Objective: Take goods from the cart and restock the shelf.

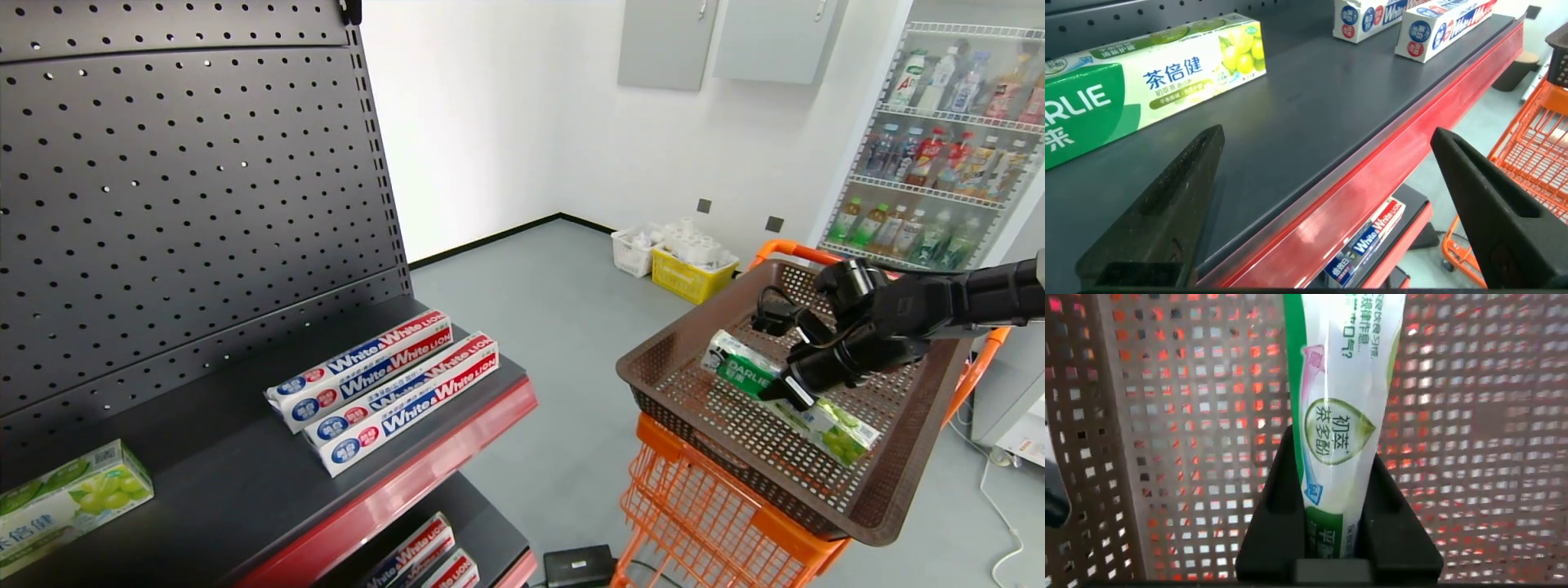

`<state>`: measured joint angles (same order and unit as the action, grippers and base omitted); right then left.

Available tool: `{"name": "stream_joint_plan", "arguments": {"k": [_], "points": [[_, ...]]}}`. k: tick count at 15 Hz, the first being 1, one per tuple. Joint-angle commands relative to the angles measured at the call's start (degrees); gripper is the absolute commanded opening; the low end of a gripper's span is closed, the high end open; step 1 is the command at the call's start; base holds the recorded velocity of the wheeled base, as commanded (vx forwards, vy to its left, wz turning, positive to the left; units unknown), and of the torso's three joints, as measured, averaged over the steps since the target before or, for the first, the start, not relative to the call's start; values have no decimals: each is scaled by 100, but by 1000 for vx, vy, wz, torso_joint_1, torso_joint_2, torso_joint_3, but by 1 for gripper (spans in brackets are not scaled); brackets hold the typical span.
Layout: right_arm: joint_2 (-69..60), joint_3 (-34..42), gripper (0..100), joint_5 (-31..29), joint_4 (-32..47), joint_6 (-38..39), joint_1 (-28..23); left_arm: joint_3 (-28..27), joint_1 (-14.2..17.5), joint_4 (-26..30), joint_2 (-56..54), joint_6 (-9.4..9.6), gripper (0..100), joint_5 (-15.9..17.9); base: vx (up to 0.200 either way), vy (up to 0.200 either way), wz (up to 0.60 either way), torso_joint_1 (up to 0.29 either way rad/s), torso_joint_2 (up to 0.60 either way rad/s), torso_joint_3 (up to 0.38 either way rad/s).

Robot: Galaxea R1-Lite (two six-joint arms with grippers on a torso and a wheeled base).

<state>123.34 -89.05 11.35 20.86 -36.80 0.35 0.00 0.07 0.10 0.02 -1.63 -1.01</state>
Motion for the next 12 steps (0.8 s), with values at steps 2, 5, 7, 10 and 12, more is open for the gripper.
{"name": "stream_joint_plan", "arguments": {"k": [2, 5, 7, 10, 12], "points": [[-109, -218, 0, 8, 6, -2, 0, 0, 1, -1, 6, -4, 100, -4, 0, 0, 0, 0, 0, 0], [-504, -314, 0, -1, 24, -2, 79, 0, 1, -1, 6, -4, 100, -4, 0, 0, 0, 0, 0, 0], [-917, -209, 0, 25, 15, 33, 211, 0, 1, -1, -2, -4, 100, -4, 0, 0, 0, 0, 0, 0], [-1656, 415, 0, 34, -346, 86, 448, 0, 1, -1, 6, -4, 100, -4, 0, 0, 0, 0, 0, 0], [-2034, 916, 0, 78, -1216, 112, 606, 0, 1, -1, 6, -4, 100, -4, 0, 0, 0, 0, 0, 0]]}}
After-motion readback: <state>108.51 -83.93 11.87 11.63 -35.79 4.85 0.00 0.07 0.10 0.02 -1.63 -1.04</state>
